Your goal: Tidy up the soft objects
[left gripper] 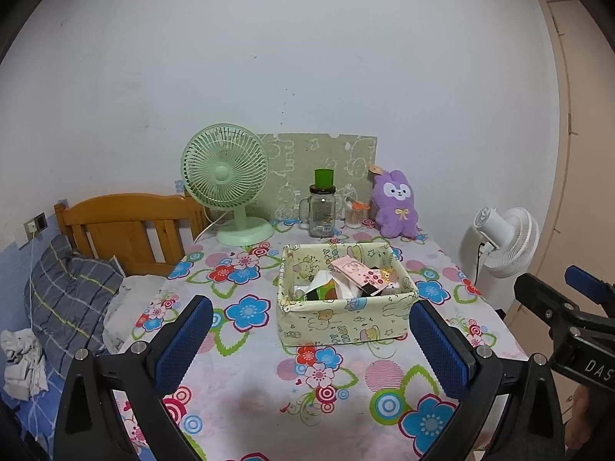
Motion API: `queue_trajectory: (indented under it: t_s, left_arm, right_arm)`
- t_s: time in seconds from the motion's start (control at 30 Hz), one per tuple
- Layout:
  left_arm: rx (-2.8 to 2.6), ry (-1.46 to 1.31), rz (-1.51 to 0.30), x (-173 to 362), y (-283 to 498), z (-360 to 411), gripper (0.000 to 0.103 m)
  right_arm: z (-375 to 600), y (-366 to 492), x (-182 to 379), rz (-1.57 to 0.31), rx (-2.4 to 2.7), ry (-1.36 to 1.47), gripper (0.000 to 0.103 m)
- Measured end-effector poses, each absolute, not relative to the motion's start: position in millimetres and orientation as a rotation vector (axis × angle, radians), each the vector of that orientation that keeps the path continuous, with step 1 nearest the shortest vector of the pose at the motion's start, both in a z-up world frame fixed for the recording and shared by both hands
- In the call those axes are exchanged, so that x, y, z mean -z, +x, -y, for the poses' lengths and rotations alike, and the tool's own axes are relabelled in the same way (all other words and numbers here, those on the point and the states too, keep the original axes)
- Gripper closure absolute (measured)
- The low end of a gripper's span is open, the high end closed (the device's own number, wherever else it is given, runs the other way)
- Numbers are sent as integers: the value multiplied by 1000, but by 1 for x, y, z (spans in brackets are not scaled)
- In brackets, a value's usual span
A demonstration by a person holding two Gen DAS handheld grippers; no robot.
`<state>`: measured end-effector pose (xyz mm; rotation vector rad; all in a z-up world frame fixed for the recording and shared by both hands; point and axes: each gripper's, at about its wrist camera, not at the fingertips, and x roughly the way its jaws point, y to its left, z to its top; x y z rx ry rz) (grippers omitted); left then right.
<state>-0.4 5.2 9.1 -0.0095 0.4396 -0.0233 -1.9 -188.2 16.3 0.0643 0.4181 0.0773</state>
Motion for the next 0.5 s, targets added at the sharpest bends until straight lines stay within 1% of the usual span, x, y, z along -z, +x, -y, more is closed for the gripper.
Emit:
queue_trajectory:
  t_s: [0.5]
  left_arm:
    - [21, -21, -445, -8, 5, -6, 0]
  right_arm:
    - [187, 1, -15, -409, -82, 65, 1]
